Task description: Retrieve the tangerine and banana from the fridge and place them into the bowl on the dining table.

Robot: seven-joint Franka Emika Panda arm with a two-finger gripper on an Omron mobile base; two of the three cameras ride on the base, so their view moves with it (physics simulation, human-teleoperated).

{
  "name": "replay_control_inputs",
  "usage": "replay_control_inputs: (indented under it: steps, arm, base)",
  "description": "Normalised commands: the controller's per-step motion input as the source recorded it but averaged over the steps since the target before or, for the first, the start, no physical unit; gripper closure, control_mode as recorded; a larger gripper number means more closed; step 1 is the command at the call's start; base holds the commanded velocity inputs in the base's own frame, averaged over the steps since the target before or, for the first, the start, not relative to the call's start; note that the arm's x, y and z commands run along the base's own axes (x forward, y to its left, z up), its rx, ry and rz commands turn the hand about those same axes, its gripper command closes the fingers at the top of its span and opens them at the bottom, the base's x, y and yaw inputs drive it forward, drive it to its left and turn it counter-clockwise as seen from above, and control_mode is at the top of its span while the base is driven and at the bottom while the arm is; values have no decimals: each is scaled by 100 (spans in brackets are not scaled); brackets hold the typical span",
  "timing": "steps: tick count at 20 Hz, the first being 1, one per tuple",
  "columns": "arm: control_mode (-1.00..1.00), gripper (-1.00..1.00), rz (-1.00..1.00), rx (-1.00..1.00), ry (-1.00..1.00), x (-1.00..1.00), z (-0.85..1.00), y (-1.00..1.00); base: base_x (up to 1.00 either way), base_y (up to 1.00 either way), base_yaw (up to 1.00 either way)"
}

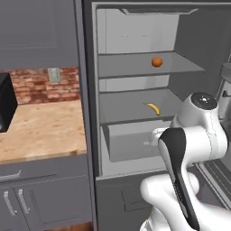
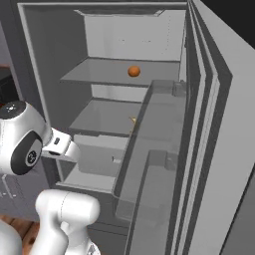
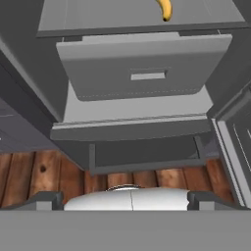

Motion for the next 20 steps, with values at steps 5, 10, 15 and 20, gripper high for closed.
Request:
replay_control_inputs:
  steps: [5,10,15,20]
  arm:
    - [100,-100,0,0,0,0,0,0]
    - [100,-100,0,0,0,0,0,0]
    - [-100,-100,0,0,-1,2,0,-1]
    - [-100,-100,0,2,-16,4,7,-17]
  base:
    - [43,-6,0]
    - [39,-4,0]
    - [19,0,0]
    - [0,0,0]
